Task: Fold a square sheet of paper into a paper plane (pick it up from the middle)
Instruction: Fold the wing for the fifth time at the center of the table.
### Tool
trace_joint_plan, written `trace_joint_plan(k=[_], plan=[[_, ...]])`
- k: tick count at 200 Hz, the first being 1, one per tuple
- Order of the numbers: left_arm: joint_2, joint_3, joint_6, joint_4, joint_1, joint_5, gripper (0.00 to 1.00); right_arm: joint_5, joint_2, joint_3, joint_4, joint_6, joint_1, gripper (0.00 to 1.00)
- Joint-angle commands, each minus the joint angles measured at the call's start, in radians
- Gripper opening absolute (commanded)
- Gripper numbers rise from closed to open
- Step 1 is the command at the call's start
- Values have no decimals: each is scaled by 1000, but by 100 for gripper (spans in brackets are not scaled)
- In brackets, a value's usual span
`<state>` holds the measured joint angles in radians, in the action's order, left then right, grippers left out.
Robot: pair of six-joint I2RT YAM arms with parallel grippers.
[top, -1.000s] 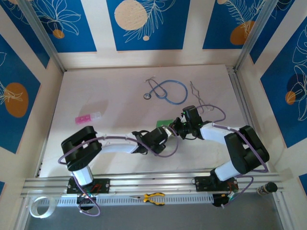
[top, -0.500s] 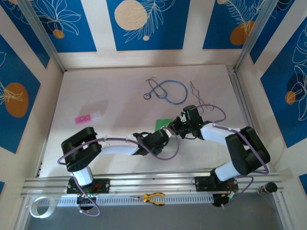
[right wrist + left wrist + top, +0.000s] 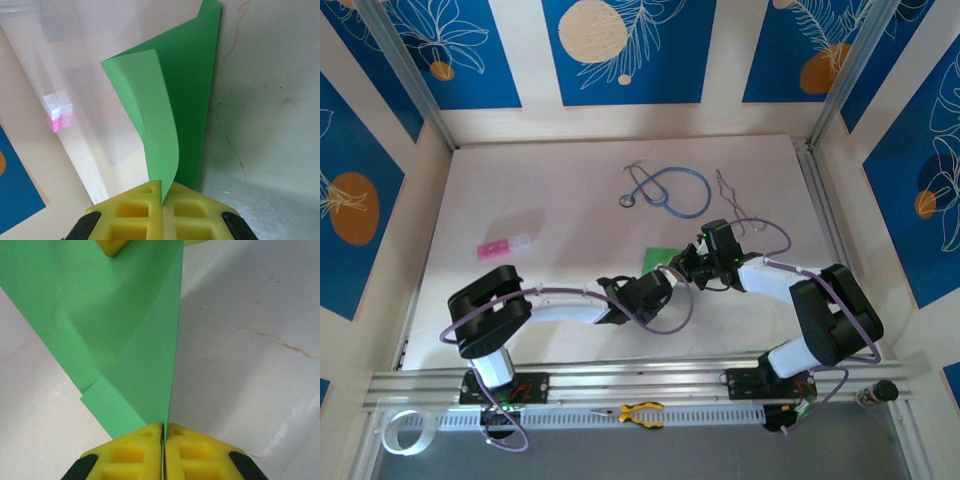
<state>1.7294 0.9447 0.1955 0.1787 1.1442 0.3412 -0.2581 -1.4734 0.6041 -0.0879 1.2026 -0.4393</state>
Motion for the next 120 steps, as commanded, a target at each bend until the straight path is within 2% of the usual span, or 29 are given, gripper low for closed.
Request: trace_joint_plan(k=[1, 30, 56, 66, 120], plan=[[8, 12, 42, 21, 9, 4, 10, -4, 23, 2, 56, -35, -2, 7], [18, 7, 92, 16, 6, -8, 8, 1, 56, 3, 115, -86, 24, 14], [7, -9, 122, -9, 1, -24, 8, -2, 115, -7, 161, -138, 60, 32], [0, -15, 123, -19, -4, -42, 8, 6, 143, -14, 181, -153, 73, 36], [2, -25, 138, -56, -56, -168, 5, 11, 258, -41, 274, -208, 129, 41]])
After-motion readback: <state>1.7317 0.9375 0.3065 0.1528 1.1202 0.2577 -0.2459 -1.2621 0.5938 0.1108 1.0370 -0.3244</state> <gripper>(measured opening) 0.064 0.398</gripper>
